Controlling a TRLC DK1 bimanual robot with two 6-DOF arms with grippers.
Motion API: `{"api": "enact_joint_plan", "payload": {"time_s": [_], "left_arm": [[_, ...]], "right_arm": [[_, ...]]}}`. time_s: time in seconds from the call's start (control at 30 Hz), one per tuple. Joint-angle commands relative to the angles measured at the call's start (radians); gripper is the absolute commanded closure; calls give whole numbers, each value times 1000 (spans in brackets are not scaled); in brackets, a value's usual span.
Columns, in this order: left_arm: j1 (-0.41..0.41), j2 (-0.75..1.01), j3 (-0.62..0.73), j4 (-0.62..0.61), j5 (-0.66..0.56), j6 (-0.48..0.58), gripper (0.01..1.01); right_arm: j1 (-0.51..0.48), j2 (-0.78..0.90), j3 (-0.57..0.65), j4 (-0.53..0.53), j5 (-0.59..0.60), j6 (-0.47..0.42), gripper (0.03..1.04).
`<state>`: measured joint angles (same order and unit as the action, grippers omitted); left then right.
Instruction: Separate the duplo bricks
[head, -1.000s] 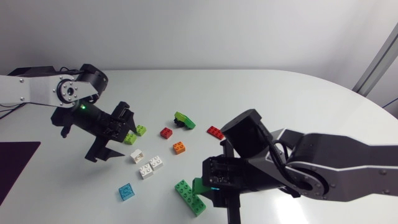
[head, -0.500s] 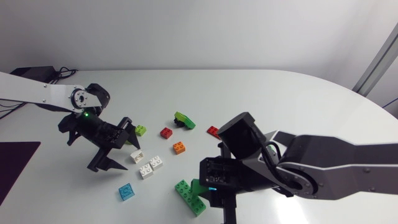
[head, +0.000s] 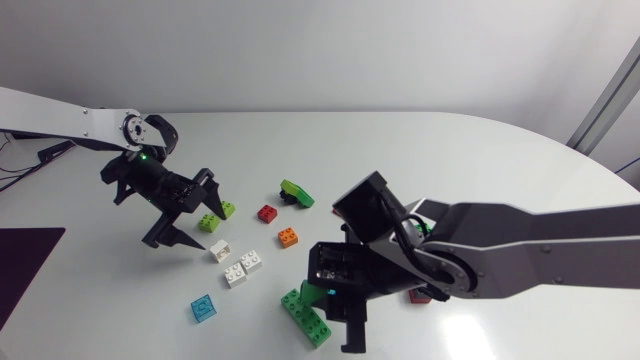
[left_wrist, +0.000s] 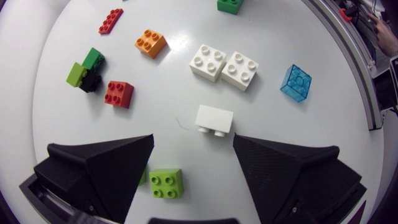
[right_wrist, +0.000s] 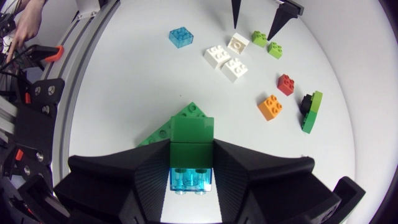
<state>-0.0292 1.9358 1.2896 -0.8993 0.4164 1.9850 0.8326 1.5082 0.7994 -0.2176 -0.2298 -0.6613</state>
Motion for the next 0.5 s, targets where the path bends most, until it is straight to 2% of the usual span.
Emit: {"api": "enact_joint_plan", "payload": {"time_s": [0.0,0.17,0.47], "left_arm": [[12,48,27,-43,9,72,156],[15,74,48,-104,28,117,162],[15,88,30,-102,38,136,162]], "right_arm": [[-4,38,26,-17,-3,29,764],[-4,61,34,-17,-3,34,764],[-3,67,54,-28,1,51,764]]}}
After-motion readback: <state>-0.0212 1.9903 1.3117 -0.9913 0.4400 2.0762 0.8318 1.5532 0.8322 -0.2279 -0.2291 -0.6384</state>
